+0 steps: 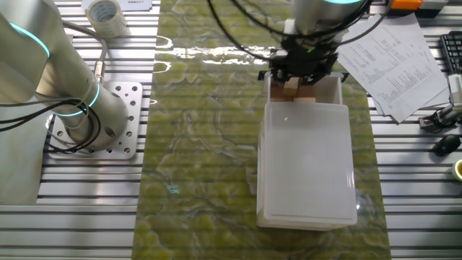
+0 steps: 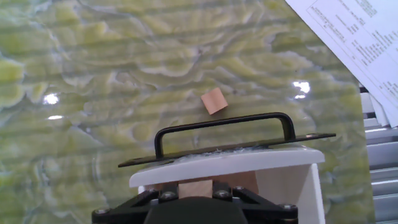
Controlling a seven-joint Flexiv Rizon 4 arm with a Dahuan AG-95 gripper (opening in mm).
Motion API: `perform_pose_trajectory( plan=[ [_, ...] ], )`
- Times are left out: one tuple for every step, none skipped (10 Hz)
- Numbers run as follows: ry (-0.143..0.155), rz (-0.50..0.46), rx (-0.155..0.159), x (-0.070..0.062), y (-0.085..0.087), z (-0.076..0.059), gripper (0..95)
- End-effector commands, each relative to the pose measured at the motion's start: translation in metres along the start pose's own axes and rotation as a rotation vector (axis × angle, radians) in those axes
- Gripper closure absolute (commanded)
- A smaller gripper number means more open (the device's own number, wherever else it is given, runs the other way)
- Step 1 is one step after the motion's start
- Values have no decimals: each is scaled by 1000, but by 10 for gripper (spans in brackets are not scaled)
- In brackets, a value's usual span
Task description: Take something out of a drawer
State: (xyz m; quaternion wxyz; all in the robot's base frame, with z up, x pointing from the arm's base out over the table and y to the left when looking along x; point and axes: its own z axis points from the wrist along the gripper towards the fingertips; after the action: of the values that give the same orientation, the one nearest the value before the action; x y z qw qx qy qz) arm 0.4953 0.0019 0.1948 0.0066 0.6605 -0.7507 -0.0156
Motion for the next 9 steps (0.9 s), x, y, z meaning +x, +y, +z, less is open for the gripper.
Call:
perform_pose_trajectory(
  plan=[
    [24, -7, 5, 4, 1, -3, 950],
    [31, -3, 6, 5, 2, -2, 950],
    [41, -7, 7, 14, 3, 6, 950],
    [47, -12, 6, 18, 5, 9, 950],
    [43, -15, 1, 19, 6, 8, 950],
    [36, -16, -5, 20, 4, 4, 950],
    [36, -18, -6, 19, 1, -3, 950],
    [36, -18, -6, 17, -2, -9, 950],
    [37, -8, -6, 14, -6, -15, 950]
  ],
)
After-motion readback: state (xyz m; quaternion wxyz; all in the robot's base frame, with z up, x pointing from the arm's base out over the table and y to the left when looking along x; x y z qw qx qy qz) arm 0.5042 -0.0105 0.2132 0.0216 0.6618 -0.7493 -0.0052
